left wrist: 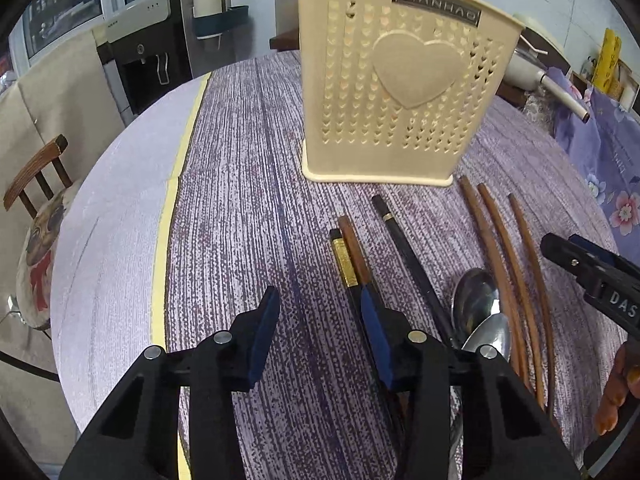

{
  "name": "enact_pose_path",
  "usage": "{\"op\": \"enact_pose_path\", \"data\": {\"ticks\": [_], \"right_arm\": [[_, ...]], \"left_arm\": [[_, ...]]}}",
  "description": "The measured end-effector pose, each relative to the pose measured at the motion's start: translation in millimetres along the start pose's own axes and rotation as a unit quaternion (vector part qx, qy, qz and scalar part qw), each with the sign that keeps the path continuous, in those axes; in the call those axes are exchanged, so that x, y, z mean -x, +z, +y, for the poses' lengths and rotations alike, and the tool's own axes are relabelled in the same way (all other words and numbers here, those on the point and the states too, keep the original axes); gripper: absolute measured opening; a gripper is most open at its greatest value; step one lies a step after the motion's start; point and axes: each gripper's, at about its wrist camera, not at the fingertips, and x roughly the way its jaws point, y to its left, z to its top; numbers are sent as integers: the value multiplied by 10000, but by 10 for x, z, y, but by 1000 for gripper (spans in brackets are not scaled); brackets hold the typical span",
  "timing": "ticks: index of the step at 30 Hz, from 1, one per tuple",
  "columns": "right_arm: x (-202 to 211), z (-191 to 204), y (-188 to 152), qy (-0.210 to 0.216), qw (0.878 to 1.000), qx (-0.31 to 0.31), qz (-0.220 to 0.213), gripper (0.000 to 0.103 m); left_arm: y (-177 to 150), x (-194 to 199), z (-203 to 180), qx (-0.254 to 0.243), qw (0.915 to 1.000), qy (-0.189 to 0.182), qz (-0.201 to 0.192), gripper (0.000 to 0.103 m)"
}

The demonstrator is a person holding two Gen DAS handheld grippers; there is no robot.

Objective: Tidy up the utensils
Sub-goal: 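Reach the left tool to the yellow-tipped chopstick while the right tool grasps a brown chopstick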

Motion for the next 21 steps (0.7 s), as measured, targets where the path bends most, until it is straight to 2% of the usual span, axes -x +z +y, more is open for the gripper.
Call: {"op": "enact_pose_path", "data": {"ticks": [4, 8, 13, 18, 20, 21], "right_arm": [[-4, 20, -8, -31, 10000, 63, -13, 62], [0, 7, -24, -67, 9999, 81, -4, 62], [-3, -37, -5, -21, 10000, -33, -27, 62], [-19, -5, -20, -10, 10000, 8, -16, 62], [-27, -2, -48, -15, 10000, 20, 16, 62], [-25, -10, -59, -9, 10000, 5, 27, 62]], "left_arm": [[9, -3, -5, -36, 10000, 75, -35, 43], [5, -36, 85, -79, 9994, 346, 59, 43], [-1, 31, 266, 441, 9990, -93, -67, 44], [39, 44, 30, 84, 9997, -209, -125, 44], [30, -34, -71, -143, 9999, 41, -52, 45], [24, -34, -87, -196, 9996, 140, -158, 46]]}}
